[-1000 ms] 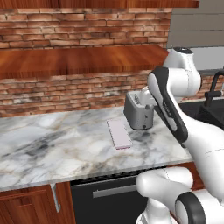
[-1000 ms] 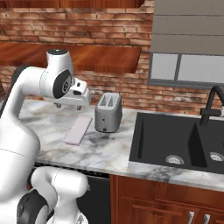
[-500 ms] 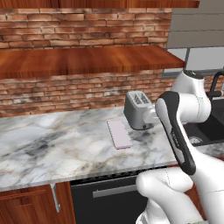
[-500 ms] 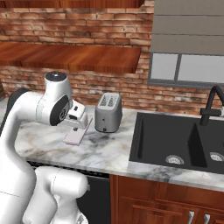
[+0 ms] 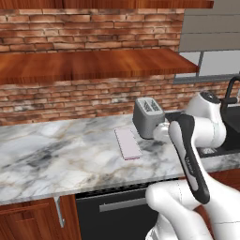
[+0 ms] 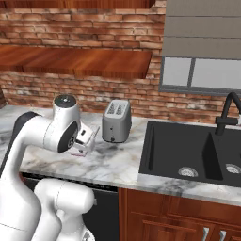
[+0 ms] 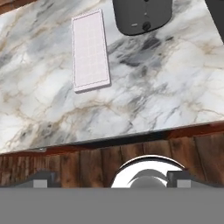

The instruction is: The ice cube tray has been filled with water. Take the tray and place it in the freezer to make ice. Close the freezer door after placing the tray.

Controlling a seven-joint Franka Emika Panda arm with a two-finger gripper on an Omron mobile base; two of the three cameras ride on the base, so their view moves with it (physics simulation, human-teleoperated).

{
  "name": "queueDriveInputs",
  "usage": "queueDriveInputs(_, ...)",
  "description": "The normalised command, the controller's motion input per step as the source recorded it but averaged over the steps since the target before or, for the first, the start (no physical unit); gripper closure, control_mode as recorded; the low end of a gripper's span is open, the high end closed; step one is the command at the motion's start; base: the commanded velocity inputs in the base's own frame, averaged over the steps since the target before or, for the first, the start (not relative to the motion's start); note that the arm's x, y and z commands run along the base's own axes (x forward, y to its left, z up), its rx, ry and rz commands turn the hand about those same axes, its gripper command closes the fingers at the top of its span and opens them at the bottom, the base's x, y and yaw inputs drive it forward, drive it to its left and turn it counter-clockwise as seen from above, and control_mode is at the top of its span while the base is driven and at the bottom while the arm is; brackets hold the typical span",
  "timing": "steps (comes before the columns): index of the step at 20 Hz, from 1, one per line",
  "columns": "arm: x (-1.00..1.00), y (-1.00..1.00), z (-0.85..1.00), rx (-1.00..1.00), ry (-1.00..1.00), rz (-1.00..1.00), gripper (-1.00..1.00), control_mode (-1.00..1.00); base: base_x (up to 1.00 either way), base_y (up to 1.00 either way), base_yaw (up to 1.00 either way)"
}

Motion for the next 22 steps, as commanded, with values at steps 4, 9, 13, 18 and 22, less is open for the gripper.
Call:
queueDriveInputs(4,0.00,-0.05,-0.23,0.24,-0.01,0.00,-1.00,-1.00,0.00,0.00,0.00)
queueDriveInputs(9,0.16,0.00,-0.12,0.05,0.00,0.00,-1.00,-1.00,0.00,0.00,0.00)
queueDriveInputs(13,0.31,0.01,-0.23,0.00,0.00,0.00,-1.00,-1.00,0.00,0.00,0.00)
queueDriveInputs(18,0.35,0.02,-0.32,0.00,0.00,0.00,-1.00,-1.00,0.00,0.00,0.00)
queueDriveInputs(22,0.30,0.01,-0.21,0.07,0.00,0.00,-1.00,-1.00,0.00,0.00,0.00)
